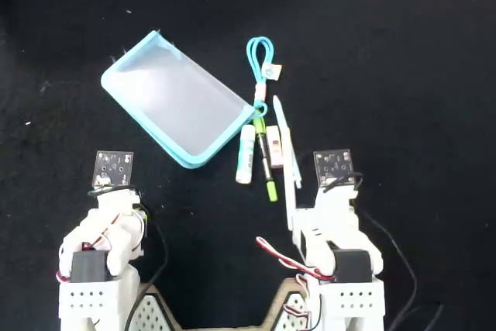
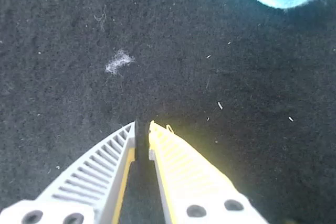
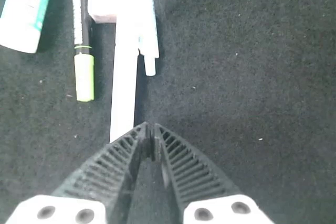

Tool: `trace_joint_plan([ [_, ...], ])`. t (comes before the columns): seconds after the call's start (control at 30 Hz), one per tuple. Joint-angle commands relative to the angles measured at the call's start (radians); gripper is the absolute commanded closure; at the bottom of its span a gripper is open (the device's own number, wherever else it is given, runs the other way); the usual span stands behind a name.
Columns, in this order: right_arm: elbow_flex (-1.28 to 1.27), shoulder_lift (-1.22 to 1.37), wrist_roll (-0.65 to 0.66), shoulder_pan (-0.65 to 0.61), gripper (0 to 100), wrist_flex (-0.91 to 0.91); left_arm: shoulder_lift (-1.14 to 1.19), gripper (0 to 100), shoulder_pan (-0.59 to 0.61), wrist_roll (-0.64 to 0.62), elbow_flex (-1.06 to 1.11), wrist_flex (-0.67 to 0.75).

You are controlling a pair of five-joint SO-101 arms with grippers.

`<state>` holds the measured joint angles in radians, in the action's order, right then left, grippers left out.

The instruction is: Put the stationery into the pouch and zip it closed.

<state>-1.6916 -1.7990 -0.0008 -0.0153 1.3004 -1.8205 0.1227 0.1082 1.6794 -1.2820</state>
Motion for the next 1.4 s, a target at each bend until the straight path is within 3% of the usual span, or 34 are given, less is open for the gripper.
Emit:
trace_joint_plan([
  [0.0, 0.007, -0.096, -0.003, 0.015, 98.7, 0.005, -0.005, 94, 0.004, 0.006, 0.019, 0.012],
  [0.5, 0.007, -0.096, -0.003, 0.012, 98.7, 0.005, -0.005, 94, 0.008, 0.009, 0.019, 0.037],
  [0.6, 0.007, -0.096, -0.003, -0.002, 98.7, 0.005, -0.005, 94, 0.033, 0.012, 0.016, 0.135],
  [0.87, 0.007, -0.096, -0.008, -0.121, 98.7, 0.005, -0.005, 94, 0.268, 0.015, -0.047, 0.520],
  [1.07, 0.007, -0.096, -0.005, -0.127, 98.7, 0.005, -0.005, 94, 0.277, 0.196, -0.039, 0.609],
  [1.2, 0.007, -0.096, 0.000, -0.129, 98.7, -0.026, -0.005, 92, 0.285, 0.146, -0.050, 0.692],
  [1.37, 0.008, -0.096, 0.000, -0.123, 98.7, -0.190, -0.005, 78, 0.328, -0.074, -0.079, 0.822],
])
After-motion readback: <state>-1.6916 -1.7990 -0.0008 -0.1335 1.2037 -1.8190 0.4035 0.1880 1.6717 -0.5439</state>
